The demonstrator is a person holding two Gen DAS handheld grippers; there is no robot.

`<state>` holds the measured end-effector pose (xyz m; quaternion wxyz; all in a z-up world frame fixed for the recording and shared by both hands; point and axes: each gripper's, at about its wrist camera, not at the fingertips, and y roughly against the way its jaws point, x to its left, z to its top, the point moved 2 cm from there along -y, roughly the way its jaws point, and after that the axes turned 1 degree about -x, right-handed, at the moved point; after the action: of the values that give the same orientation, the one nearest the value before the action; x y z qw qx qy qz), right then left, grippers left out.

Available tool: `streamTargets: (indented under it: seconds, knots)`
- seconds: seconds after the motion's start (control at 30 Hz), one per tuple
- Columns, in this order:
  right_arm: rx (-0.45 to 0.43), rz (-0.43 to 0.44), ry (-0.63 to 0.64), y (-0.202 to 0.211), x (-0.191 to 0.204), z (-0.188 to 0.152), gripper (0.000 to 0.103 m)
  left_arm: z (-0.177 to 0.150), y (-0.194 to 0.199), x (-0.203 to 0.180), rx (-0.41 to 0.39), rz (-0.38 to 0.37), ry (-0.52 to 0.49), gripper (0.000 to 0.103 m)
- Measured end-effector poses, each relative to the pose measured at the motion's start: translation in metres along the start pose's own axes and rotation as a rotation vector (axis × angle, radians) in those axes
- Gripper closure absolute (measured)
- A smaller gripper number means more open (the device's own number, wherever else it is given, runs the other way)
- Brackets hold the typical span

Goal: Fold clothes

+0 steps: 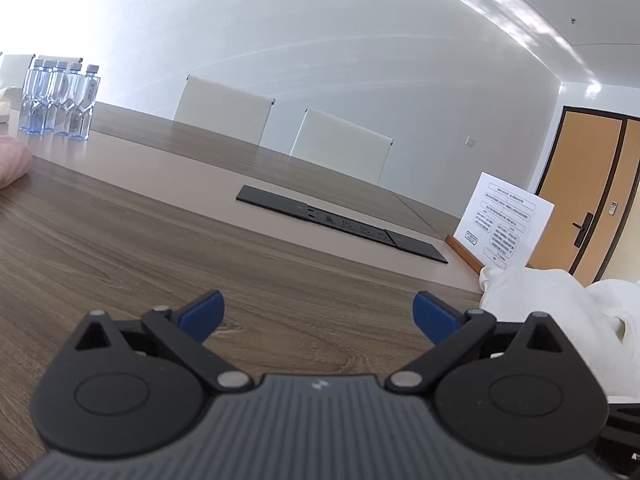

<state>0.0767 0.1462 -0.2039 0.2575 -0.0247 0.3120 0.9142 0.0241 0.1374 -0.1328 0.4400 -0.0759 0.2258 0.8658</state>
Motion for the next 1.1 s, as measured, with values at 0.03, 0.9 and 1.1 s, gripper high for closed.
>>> streamTargets:
  seconds: [0.03,0.9,1.1]
  knots:
    - [0.0,0.001,0.005,-0.003,0.008,0.002,0.053,0.0,-0.001,0.001,0.007,0.002,0.006,0.002]
    - [-0.111,-0.015,-0.35,0.099,-0.128,0.039,0.03,-0.01,-0.021,0.02,0.145,-0.036,0.058,0.002]
    - [-0.118,-0.058,-0.474,0.104,-0.166,0.035,0.028,-0.01,-0.021,0.022,0.155,-0.037,0.064,0.002]
